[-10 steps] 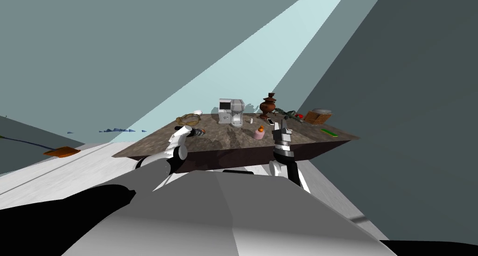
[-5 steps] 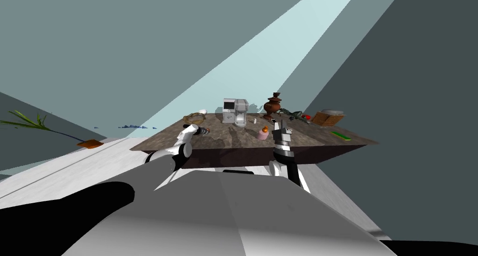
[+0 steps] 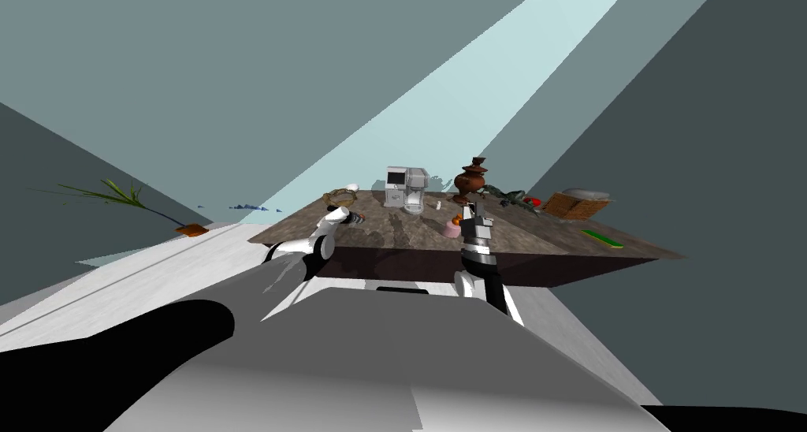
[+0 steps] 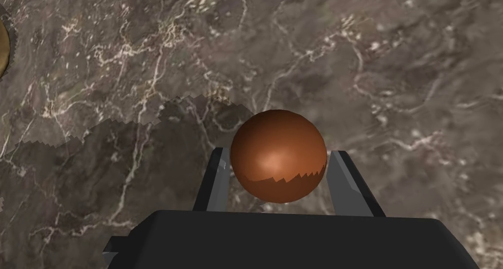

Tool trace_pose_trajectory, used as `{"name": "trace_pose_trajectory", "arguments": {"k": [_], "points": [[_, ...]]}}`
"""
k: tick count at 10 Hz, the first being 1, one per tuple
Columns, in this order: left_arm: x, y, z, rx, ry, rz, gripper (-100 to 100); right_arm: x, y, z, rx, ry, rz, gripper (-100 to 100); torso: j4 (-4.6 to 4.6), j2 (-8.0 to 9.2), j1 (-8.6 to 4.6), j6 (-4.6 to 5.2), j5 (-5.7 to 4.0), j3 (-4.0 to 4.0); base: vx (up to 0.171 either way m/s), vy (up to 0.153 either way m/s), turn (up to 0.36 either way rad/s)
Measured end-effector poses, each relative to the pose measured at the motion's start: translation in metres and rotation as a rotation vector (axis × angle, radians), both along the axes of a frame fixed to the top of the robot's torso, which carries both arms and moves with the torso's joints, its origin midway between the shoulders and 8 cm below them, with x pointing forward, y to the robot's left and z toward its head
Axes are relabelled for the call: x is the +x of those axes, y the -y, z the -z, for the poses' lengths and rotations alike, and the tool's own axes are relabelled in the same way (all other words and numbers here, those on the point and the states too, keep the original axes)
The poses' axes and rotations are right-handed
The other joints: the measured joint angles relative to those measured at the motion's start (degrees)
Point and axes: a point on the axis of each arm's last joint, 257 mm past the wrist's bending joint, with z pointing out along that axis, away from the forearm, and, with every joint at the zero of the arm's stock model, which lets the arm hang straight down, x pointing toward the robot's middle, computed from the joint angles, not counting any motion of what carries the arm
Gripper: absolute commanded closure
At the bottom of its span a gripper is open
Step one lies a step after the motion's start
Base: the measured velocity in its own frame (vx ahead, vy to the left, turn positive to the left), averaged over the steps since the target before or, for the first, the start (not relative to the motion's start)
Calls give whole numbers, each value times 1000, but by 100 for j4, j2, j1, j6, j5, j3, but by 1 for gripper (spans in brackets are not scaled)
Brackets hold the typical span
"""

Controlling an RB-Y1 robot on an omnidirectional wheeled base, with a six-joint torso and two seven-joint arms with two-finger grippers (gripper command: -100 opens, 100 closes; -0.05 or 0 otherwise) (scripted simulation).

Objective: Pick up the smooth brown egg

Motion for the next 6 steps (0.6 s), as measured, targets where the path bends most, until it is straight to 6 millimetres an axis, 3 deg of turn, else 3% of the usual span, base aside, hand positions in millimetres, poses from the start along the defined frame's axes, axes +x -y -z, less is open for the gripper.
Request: {"name": "trace_pose_trajectory", "arguments": {"k": [3,4,6], "points": [[16,36,-9,3,5,35,100,0,0,0,0,0,0,0,3,4,-4,1,-4,4,-18,49,78],[16,38,-6,5,2,37,100,0,0,0,0,0,0,0,-1,0,-14,2,-4,0,-12,43,168],[23,61,-3,9,-6,61,100,0,0,0,0,0,0,0,2,0,-10,2,-4,1,-8,29,41]]}}
